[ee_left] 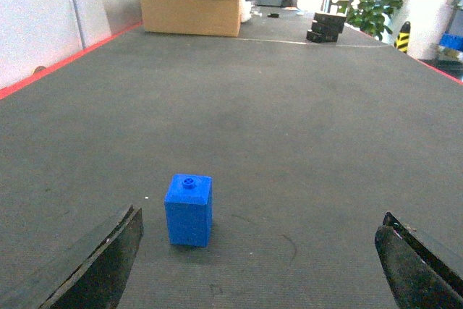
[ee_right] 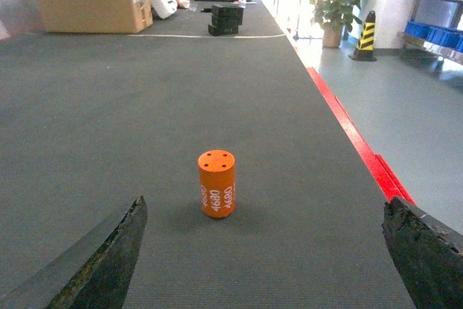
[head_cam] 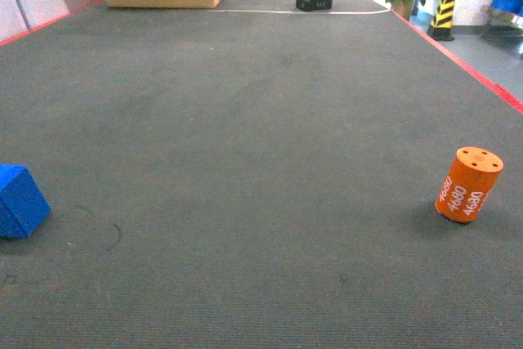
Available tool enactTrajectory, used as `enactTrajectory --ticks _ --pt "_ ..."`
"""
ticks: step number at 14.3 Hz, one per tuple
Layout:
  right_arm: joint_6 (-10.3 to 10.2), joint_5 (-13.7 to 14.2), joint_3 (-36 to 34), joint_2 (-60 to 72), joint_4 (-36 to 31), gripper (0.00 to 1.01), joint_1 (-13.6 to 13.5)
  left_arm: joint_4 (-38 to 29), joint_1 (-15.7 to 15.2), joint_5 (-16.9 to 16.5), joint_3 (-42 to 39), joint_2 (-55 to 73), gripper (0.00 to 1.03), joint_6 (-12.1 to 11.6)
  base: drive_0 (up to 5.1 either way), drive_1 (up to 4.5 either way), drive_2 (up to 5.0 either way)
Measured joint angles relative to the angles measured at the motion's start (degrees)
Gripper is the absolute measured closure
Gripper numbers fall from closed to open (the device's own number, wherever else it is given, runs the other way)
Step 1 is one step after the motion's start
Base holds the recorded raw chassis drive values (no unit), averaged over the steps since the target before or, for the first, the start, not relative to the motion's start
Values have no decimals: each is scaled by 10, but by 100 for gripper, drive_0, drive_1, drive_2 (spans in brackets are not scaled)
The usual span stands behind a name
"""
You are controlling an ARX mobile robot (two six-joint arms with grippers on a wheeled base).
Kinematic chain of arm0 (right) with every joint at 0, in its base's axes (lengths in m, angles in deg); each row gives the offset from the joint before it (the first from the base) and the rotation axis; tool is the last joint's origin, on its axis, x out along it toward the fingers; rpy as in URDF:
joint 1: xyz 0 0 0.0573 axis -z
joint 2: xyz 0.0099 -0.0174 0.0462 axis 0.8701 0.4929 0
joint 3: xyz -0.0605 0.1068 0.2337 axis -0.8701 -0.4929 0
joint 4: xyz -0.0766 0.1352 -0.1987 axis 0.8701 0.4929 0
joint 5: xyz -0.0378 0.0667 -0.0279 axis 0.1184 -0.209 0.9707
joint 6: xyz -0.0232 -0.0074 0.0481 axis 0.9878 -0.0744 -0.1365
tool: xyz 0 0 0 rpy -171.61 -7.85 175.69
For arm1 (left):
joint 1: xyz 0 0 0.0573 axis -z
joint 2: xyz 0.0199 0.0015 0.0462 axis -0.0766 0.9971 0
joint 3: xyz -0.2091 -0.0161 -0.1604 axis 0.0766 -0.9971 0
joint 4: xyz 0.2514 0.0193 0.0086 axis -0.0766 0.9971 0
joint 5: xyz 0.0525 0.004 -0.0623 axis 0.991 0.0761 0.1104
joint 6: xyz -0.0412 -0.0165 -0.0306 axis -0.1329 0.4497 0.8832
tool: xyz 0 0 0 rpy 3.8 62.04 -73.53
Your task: Sort blue parts and orange caps into right shelf containers
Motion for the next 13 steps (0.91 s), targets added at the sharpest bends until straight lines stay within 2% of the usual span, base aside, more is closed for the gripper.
enactTrajectory --ticks 13 --pt "0 0 0 0 0 3 0 0 0 0 0 0 5 0 0 0 0"
